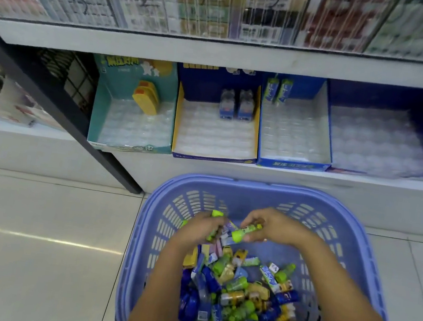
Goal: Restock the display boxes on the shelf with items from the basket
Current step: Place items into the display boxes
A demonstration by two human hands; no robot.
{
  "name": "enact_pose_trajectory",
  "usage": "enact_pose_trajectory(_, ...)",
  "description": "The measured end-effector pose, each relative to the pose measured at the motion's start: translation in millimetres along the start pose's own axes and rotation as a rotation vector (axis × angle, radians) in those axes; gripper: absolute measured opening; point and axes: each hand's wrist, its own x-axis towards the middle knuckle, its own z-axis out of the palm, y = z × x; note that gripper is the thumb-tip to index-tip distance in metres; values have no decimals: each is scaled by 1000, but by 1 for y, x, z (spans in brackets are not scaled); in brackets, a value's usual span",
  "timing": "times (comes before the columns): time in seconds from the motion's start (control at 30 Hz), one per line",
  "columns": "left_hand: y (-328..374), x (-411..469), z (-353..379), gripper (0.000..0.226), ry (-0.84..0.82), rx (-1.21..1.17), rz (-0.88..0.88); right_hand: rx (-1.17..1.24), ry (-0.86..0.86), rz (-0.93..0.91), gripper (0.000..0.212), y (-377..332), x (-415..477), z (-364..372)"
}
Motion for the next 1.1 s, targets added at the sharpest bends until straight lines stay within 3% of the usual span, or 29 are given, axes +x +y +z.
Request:
enact_pose_trajectory(0.1, 28, -28, -5, 25, -223, -132, 77, -31, 47, -103, 25, -35, -28, -15)
enact_pose_trajectory(0.2, 54, -52, -11, 42, -268, -146, 203, 87, 103, -211, 28, -66, -49, -21)
enact_pose_trajectory(0.37, 77, -79, -22, 27, -280, -87, 329, 145, 189, -365, 31, -107, -71, -26)
enact_pose_trajectory(0.57, 98, -91, -22, 16, -64, -171, 561, 429, 445, -442, 19, -136, -78, -34)
enact_pose_trajectory(0.67, 111, -92, -10, 9, -2, -128, 650, 503, 483, -443, 19, -141, -85, -44)
enact_pose_trajectory(0.8, 125, -90, 20, 9, 102, -88, 720, 463, 587, -471, 16, -135, -98, -61)
enact_pose_trajectory(0.9, 131, -83, 47, 19, 163, 14, 724, 457, 848, -451, 24, -112, -108, -90)
enact_pose_trajectory(1.0, 138, -78, 77, 15, 145, 127, 698, 323, 1112, -400, 22, -83, -120, -134)
enact_pose_trajectory(1.1, 147, -71, 103, 9, 141, 292, 719, 184, 1175, -327, 13, -64, -121, -175)
